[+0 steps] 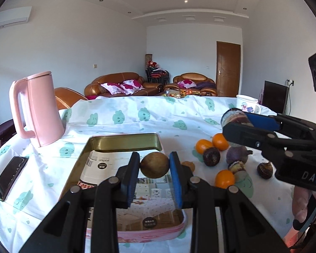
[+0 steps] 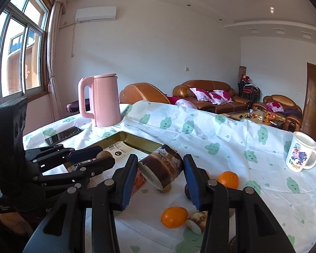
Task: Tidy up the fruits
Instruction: 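Carry both held pieces into the tin and open both tools to release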
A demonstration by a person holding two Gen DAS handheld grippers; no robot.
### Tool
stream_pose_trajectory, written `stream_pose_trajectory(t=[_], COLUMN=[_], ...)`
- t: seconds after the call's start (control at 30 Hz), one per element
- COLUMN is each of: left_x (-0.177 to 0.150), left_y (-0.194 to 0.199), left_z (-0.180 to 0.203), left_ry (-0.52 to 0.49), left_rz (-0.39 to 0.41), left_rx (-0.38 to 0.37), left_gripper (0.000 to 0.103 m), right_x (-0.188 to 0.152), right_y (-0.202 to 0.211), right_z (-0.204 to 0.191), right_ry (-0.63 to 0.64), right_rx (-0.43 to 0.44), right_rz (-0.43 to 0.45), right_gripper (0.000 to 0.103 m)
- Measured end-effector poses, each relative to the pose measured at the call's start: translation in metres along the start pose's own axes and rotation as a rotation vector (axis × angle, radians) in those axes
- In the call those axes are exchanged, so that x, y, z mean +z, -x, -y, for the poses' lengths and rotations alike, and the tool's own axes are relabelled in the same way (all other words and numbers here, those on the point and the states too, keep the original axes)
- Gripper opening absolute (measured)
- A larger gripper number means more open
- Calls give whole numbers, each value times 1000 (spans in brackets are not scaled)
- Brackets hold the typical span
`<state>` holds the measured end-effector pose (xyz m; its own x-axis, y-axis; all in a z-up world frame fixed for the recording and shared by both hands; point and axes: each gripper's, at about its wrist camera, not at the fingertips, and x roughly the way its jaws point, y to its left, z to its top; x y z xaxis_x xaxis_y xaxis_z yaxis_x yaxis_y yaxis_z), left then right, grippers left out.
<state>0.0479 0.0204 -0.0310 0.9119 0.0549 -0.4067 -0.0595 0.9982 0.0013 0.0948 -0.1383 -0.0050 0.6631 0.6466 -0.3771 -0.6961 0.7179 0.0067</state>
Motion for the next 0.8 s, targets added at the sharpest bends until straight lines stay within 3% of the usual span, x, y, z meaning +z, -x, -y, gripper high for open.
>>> stream_pose_trajectory(t=[0.37, 0.8], left_x=[4, 1], left_y=[-14, -34], left_z=[-49, -76], left_ry=[47, 95], left_rz=[-39, -136], left_rx=[78, 64], left_gripper=[30, 30], right_x=[12, 1], right_y=[-47, -88], right_z=[-43, -60], right_ry=[73, 73], right_rx=[70, 117], right_rz=[-66, -173], right_gripper=[47, 47])
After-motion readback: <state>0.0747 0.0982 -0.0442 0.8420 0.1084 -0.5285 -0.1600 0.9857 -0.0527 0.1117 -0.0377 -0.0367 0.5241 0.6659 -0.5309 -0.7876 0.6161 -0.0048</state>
